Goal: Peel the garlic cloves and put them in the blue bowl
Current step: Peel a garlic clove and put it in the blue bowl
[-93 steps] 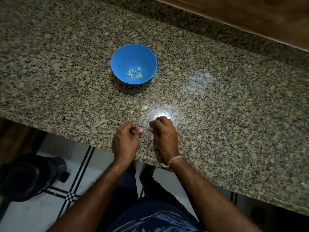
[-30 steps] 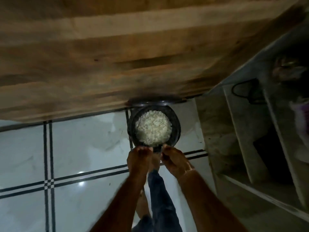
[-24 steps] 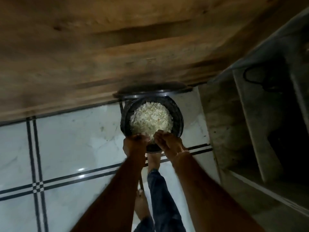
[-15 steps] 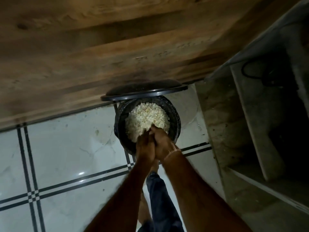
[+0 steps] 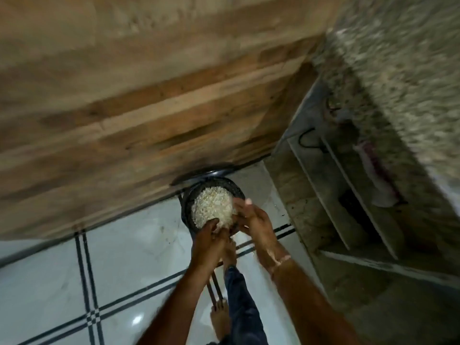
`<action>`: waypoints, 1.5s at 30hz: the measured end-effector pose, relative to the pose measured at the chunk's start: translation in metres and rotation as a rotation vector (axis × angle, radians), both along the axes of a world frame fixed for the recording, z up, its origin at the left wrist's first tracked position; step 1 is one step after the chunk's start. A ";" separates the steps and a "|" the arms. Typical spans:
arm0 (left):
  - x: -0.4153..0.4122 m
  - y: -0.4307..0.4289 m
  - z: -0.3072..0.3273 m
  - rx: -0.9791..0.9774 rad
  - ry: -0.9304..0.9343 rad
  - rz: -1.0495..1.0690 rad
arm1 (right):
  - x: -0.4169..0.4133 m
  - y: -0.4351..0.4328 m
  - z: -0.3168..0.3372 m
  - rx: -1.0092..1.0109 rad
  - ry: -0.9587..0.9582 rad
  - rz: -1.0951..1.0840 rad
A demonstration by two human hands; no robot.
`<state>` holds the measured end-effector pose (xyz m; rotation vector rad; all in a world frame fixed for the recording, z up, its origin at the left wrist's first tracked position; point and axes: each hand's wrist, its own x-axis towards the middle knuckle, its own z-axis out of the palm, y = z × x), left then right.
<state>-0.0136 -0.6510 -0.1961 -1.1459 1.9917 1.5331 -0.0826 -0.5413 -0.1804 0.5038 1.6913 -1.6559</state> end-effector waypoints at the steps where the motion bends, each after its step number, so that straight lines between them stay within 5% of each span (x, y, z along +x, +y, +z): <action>1: 0.005 0.010 0.033 -0.043 0.089 -0.063 | 0.014 0.023 0.028 0.051 0.092 -0.012; 9: 0.048 0.130 0.174 -0.292 0.485 -0.556 | 0.128 0.183 0.162 0.417 0.514 -0.087; 18: 0.045 0.325 0.219 -0.342 0.683 -0.928 | 0.179 0.371 0.192 0.817 0.720 -0.181; 31: 0.037 0.586 0.202 -0.307 0.658 -1.167 | 0.215 0.630 0.173 1.113 0.460 -0.192; 45: 0.001 0.645 0.171 -0.324 0.740 -1.291 | 0.154 0.685 0.169 1.203 0.174 -0.142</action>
